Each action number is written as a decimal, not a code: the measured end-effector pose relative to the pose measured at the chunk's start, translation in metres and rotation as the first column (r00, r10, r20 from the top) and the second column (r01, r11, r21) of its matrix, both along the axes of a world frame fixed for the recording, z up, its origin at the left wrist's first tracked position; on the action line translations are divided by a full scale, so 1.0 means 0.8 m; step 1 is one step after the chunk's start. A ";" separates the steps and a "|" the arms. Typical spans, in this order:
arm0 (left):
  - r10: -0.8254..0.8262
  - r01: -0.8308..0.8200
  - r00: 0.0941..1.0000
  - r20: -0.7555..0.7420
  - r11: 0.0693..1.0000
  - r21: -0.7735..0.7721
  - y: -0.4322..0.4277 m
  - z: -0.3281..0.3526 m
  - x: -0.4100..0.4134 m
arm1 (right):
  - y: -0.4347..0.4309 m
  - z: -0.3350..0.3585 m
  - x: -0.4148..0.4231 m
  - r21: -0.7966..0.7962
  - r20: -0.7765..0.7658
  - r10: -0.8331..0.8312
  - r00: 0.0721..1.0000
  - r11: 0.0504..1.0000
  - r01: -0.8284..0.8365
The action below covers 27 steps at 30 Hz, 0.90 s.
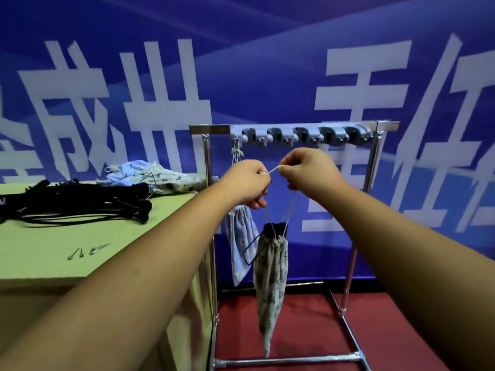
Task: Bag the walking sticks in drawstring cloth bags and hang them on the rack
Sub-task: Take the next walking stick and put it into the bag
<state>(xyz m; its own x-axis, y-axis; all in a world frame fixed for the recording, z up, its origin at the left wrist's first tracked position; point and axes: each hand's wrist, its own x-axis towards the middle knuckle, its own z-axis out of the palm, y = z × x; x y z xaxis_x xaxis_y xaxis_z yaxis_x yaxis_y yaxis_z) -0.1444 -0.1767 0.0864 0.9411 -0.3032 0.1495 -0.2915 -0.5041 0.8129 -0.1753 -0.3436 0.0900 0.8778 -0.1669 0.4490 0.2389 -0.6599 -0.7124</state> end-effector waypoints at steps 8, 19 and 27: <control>0.064 -0.055 0.997 0.030 0.968 -0.247 -0.023 0.011 0.082 | -0.013 0.030 0.086 -0.138 0.075 -0.052 0.996 0.988 0.062; 0.285 -0.231 0.917 0.279 0.950 -0.209 -0.024 0.004 0.150 | -0.006 0.038 0.175 -0.170 0.130 -0.047 0.990 0.983 0.069; 0.347 -0.377 0.840 0.418 0.926 -0.011 -0.033 0.013 0.185 | 0.004 0.048 0.201 -0.176 0.134 -0.071 0.989 0.980 0.094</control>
